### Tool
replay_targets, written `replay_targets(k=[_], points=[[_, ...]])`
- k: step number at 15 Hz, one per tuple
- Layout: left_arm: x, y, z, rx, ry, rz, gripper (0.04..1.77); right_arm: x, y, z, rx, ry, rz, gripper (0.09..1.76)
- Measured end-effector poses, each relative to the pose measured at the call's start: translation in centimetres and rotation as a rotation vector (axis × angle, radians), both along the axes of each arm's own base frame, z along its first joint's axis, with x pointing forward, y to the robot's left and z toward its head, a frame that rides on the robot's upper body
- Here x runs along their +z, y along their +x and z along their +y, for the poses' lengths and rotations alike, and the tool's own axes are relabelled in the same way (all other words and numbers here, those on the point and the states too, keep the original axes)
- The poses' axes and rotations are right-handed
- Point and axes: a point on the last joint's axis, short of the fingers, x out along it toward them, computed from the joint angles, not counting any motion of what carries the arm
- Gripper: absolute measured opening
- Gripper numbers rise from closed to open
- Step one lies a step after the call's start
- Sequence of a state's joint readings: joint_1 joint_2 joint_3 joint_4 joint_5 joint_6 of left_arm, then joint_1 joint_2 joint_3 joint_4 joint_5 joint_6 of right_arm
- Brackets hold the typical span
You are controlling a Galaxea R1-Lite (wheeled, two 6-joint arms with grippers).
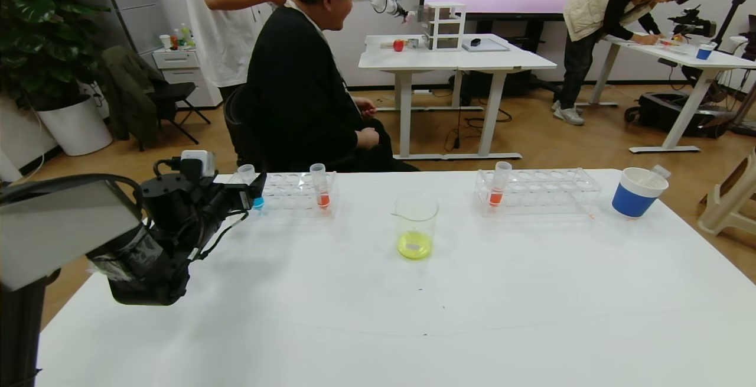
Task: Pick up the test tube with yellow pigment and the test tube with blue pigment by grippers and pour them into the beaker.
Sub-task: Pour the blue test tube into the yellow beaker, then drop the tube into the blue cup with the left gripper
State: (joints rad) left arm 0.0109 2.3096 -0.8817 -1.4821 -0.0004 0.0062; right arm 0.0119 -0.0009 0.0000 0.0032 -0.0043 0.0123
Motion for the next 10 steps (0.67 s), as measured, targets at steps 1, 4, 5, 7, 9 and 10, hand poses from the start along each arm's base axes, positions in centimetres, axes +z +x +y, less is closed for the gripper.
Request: replay_targets(k=[1, 4, 5, 7, 9, 10], points=[[-0.2, 0.7, -0.1, -0.002, -0.011, 0.016, 1.72, 0.0, 0.0, 0.0, 0.000, 0.000, 0.000, 1.74], [-0.4, 2.1, -0.4, -0.006, -0.047, 0.040, 1.72, 0.0, 0.0, 0.0, 0.000, 0.000, 0.000, 1.74], [-0.3, 2.3, -0.5, -0.004, -0.048, 0.032, 1.72, 0.0, 0.0, 0.0, 0.000, 0.000, 0.000, 1.74], [-0.4, 2.6, -0.5, 0.003, -0.047, 0.026, 1.72, 0.0, 0.0, 0.0, 0.000, 0.000, 0.000, 1.74], [-0.5, 2.6, -0.5, 0.004, -0.047, 0.023, 1.72, 0.0, 0.0, 0.0, 0.000, 0.000, 0.000, 1.74], [-0.5, 2.7, -0.5, 0.003, -0.047, 0.024, 1.65, 0.0, 0.0, 0.0, 0.000, 0.000, 0.000, 1.74]])
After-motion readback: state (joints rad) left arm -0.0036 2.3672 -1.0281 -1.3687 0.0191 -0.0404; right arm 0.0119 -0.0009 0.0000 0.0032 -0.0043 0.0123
